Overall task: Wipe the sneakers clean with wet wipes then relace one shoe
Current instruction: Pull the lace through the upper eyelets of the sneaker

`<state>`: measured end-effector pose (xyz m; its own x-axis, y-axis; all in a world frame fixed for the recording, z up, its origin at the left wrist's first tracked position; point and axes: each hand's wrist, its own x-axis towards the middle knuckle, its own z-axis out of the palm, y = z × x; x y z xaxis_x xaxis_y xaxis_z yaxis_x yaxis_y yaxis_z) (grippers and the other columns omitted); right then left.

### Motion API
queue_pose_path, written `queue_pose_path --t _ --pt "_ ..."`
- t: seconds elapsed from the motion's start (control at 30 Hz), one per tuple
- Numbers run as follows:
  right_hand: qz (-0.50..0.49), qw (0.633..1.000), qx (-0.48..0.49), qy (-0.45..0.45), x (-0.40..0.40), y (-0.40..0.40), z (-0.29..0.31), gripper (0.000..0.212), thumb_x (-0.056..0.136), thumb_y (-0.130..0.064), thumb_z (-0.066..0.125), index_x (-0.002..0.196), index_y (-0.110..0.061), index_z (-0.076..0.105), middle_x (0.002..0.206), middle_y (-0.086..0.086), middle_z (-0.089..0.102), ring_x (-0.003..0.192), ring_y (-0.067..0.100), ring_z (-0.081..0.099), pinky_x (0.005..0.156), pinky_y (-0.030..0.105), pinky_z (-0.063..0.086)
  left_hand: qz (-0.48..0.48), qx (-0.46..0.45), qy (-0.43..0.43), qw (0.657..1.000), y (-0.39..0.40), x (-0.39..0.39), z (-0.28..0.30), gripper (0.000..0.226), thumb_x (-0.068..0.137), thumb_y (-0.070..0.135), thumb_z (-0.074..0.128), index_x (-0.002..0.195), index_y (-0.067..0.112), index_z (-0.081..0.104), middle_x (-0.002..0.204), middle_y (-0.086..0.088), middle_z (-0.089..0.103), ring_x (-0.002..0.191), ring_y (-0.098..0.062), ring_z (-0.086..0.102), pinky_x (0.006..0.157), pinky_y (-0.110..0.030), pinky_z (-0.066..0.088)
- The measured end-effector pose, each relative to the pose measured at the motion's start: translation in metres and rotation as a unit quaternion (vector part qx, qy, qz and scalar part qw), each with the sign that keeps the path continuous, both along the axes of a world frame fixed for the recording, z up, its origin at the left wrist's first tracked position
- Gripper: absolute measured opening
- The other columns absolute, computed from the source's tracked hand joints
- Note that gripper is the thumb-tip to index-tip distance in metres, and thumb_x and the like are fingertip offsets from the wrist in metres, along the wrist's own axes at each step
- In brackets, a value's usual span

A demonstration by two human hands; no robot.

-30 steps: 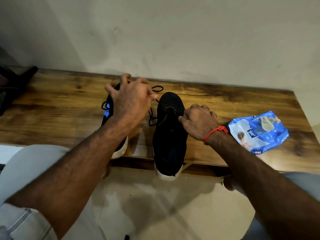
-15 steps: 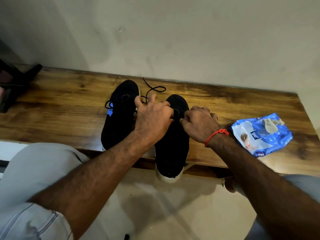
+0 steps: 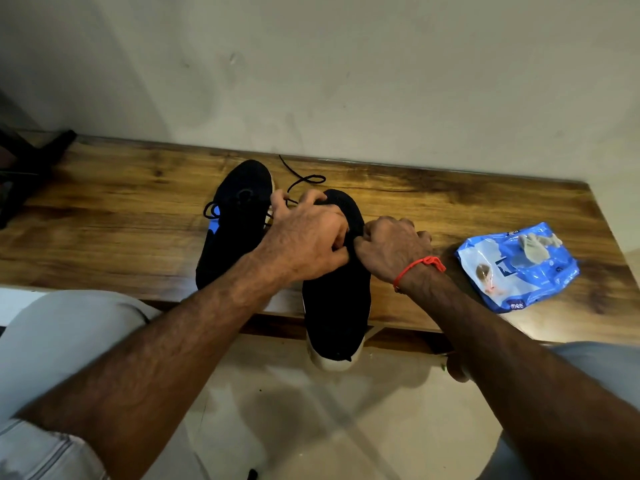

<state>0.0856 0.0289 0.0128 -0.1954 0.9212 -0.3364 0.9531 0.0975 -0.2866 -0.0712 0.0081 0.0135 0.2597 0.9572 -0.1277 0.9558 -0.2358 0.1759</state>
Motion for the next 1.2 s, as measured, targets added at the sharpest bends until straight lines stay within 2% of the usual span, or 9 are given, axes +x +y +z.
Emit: queue_pose_path --t 0.2,0.33,0.43,0.5,0.6,0.73,0.83,1.07,1.2 --pt "0.051 0.998 0.018 -0.022 -0.001 -0.002 -0.005 0.027 0.096 -0.037 0.04 0.094 -0.018 0.059 0.106 0.005 0.055 0.109 0.031 0.052 0.098 0.058 0.038 0.05 -0.073 -0.1 0.991 0.007 -0.009 -0.003 0.022 0.085 0.036 0.068 0.066 0.029 0.058 0.112 0.026 0.066 0.128 -0.007 0.045 0.103 -0.056 0.026" --pt "0.044 0.998 0.022 -0.043 0.003 0.002 -0.004 0.031 0.098 -0.039 0.039 0.103 -0.018 0.06 0.114 0.006 0.055 0.11 0.031 0.053 0.1 0.059 0.037 0.23 -0.005 -0.337 0.913 0.013 -0.013 0.011 0.027 0.08 0.046 0.067 0.07 0.025 0.054 0.085 0.008 0.071 0.095 -0.013 0.067 0.097 -0.059 0.046" --pt "0.048 0.999 0.014 -0.015 0.004 0.004 -0.008 0.026 0.096 -0.039 0.04 0.081 -0.022 0.05 0.102 0.003 0.056 0.1 0.029 0.055 0.099 0.06 0.036 0.267 0.04 -0.149 0.951 0.016 -0.025 0.017 0.034 0.095 0.039 0.064 0.126 0.025 0.056 0.136 -0.001 0.059 0.132 -0.027 0.05 0.112 -0.062 0.03" --pt "0.035 0.999 0.006 0.007 0.004 0.004 -0.01 0.028 0.095 -0.041 0.042 0.072 -0.025 0.044 0.091 0.0 0.056 0.093 0.027 0.055 0.099 0.059 0.036 0.263 0.01 -0.008 0.965 0.011 -0.027 0.013 0.086 0.097 0.039 0.062 0.16 0.02 0.008 0.168 -0.016 0.005 0.154 -0.041 0.003 0.116 -0.068 0.01" --pt "0.016 1.0 -0.004 0.016 0.004 0.006 -0.011 0.031 0.093 -0.044 0.046 0.071 -0.023 0.045 0.08 -0.004 0.052 0.086 0.025 0.051 0.097 0.055 0.039 0.224 -0.047 -0.035 0.973 0.003 -0.018 0.001 0.101 0.09 0.064 0.06 0.161 0.024 0.0 0.168 -0.013 -0.015 0.153 -0.039 -0.014 0.117 -0.068 0.002" --pt "0.002 0.998 0.007 0.065 0.003 0.007 -0.015 0.017 0.088 -0.043 0.054 0.086 -0.027 0.048 0.096 -0.003 0.052 0.095 0.025 0.051 0.094 0.054 0.041 0.171 -0.059 0.041 0.983 -0.003 -0.01 -0.01 0.066 0.085 0.077 0.053 0.13 0.03 0.054 0.156 -0.004 0.035 0.149 -0.036 0.015 0.111 -0.067 0.02" --pt "0.038 0.996 0.027 0.081 0.006 0.006 -0.018 0.027 0.087 -0.027 0.055 0.112 -0.033 0.049 0.123 0.003 0.043 0.119 0.031 0.039 0.098 0.052 0.038 0.169 -0.042 0.038 0.984 -0.001 -0.013 -0.01 0.04 0.094 0.065 0.051 0.099 0.028 0.065 0.131 0.005 0.055 0.14 -0.031 0.031 0.106 -0.064 0.024" --pt "0.135 0.989 0.065 0.011 -0.003 0.001 -0.03 0.029 0.094 -0.028 0.054 0.122 -0.029 0.061 0.144 0.003 0.033 0.134 0.033 0.024 0.106 0.054 0.027 0.16 -0.071 -0.061 0.983 -0.001 -0.001 -0.016 0.018 0.097 0.048 0.059 0.096 0.037 0.074 0.149 0.011 0.039 0.139 -0.024 0.023 0.106 -0.054 0.024" --pt "0.113 0.988 0.089 0.059 -0.001 0.004 -0.032 0.012 0.091 -0.039 0.064 0.092 -0.028 0.068 0.133 -0.006 0.047 0.13 0.025 0.032 0.102 0.047 0.034 0.161 -0.054 -0.023 0.985 -0.008 0.001 -0.014 0.019 0.097 0.048 0.058 0.102 0.039 0.074 0.151 0.011 0.035 0.139 -0.024 0.022 0.105 -0.054 0.025"
